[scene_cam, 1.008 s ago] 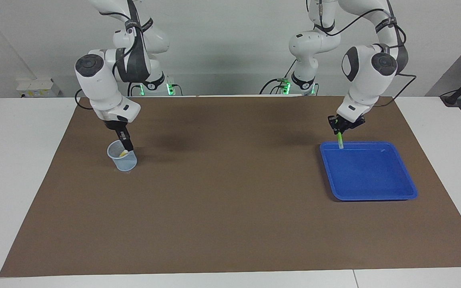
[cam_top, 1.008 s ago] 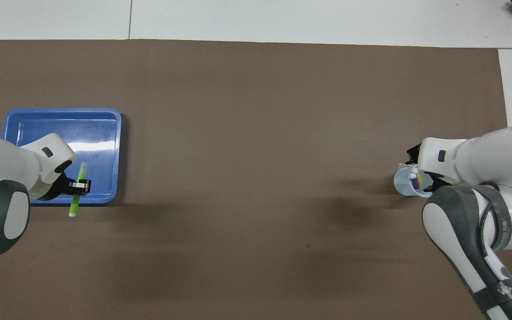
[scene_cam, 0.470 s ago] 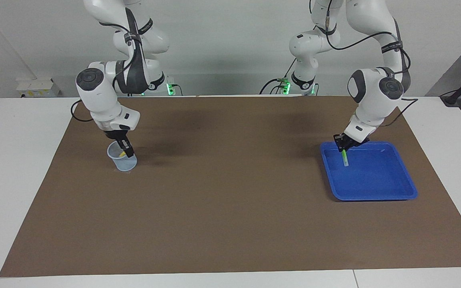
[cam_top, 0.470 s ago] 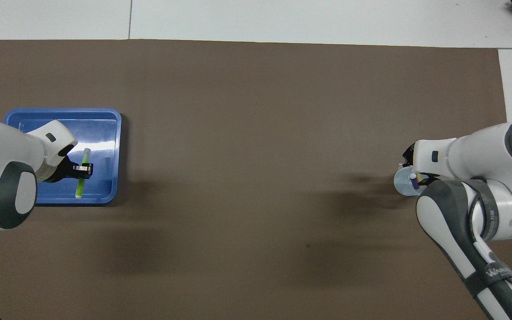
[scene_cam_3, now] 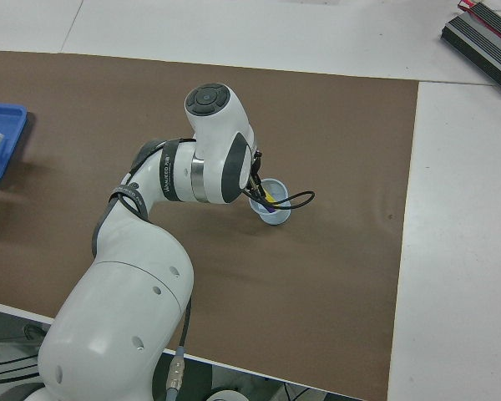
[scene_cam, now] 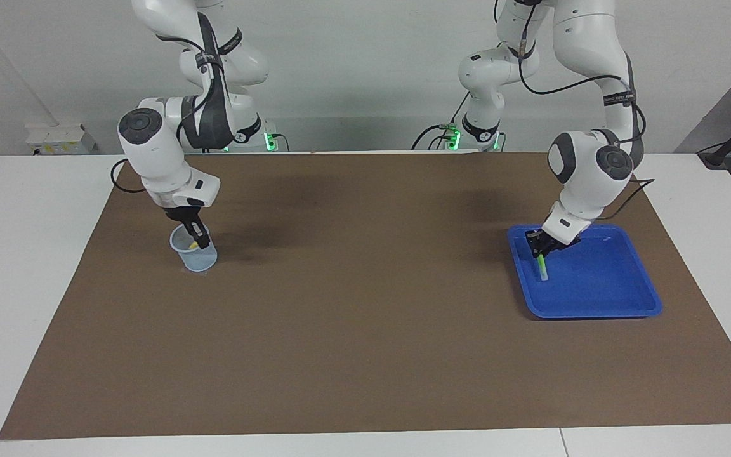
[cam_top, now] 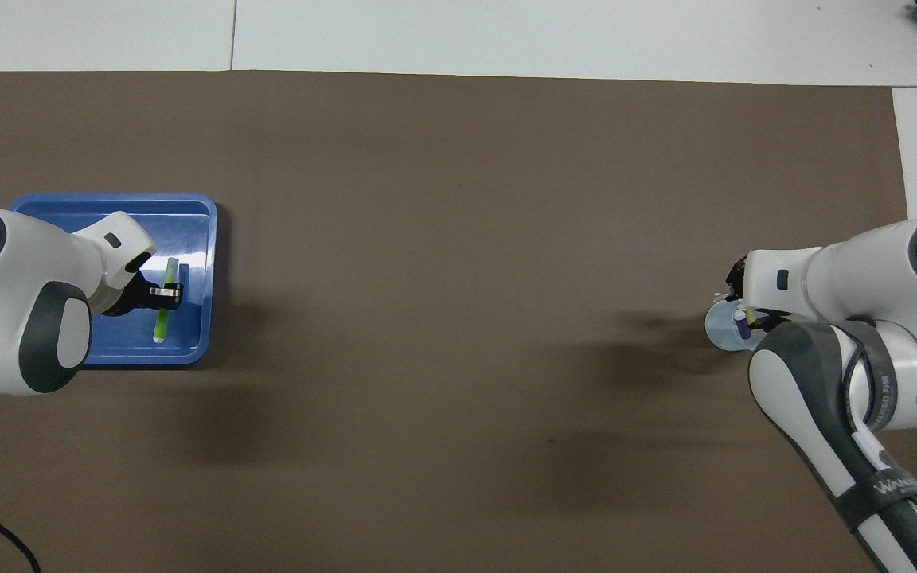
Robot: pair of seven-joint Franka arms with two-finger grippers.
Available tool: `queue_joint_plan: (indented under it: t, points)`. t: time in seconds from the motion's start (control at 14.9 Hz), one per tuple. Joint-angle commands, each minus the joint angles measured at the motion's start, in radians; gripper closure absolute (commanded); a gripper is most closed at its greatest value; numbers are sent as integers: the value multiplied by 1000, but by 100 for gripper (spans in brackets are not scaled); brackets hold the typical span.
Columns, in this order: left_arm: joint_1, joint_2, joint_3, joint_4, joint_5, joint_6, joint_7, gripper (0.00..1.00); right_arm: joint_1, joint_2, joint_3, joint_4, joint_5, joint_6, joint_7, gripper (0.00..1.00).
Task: Right arm passes pens to left for tray arrangement
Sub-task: 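Lower the green pen into the blue tray and open the left gripper, then pull the yellow pen from the cup with the right gripper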
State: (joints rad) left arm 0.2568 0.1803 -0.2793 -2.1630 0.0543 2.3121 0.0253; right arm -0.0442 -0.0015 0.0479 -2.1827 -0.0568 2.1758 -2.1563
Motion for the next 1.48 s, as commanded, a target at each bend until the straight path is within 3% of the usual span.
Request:
queue_joint_plan:
  t: [0.0,0.2,0.27,0.34,0.4,0.47,0.74,1.21,1.41]
  points:
    - [4,39,-6,3,68,53,-41,100,-28,0,13,-3,-18,13,-33,66]
    - [4,45,-6,0,73,56,-41,100,-34,0,13,-3,-18,12,-33,94]
    - [-4,45,-6,0,75,58,-42,84,-42,0,13,-3,-18,12,-30,100]
    - [-8,45,-6,2,73,58,-47,38,-49,0,13,-3,-18,12,-27,100]
    - [-10,45,-8,5,73,58,-83,16,-51,1,13,-2,-18,12,-25,100]
    - [-11,50,-9,9,73,56,-149,4,-54,1,13,-2,-18,9,-24,100]
    - [-24,50,-9,29,71,32,-194,0,-79,0,12,50,-15,-65,-7,100]
    - [-25,36,-18,115,58,-63,-189,0,-71,-57,15,254,-58,-327,335,100]
    - [-31,15,-18,126,-37,-77,-197,0,-59,-60,27,375,-52,-439,494,100]
